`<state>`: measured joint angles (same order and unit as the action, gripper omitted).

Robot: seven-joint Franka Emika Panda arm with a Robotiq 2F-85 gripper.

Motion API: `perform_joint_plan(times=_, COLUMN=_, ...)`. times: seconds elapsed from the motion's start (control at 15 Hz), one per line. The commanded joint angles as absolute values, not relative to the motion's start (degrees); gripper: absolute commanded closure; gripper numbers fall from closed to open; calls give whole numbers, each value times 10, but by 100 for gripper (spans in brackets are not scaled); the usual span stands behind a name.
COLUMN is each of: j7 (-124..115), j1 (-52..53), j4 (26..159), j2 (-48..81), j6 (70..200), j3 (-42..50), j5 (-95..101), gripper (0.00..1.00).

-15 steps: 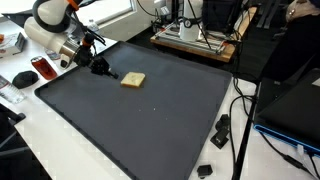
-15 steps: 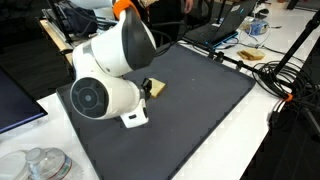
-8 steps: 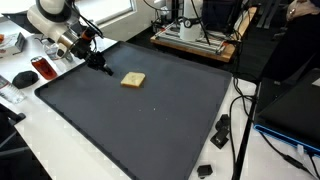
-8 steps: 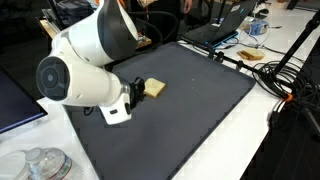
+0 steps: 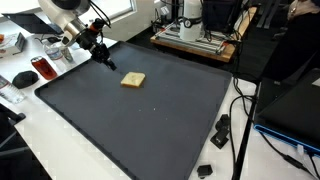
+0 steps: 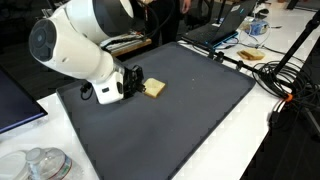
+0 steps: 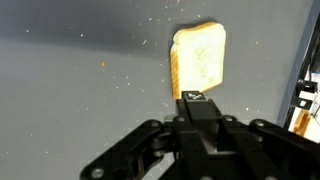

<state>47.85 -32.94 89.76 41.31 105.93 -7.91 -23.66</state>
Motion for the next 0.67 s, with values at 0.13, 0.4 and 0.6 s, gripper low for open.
perform_joint_plan(times=0.13, j7=496, j1=-298, j4=1089, j2=278, j6=1182, j3=-43, j5=-317, gripper=95)
perform_joint_plan(times=0.4, j7=509, j1=-266, j4=1204, j2=199, j6=1260, j3=-26, j5=-347, gripper=95)
perform_joint_plan(times=0.6, j7=515, j1=-239, j4=1294, j2=136, j6=1325, j3=-18, j5=-392, gripper=95)
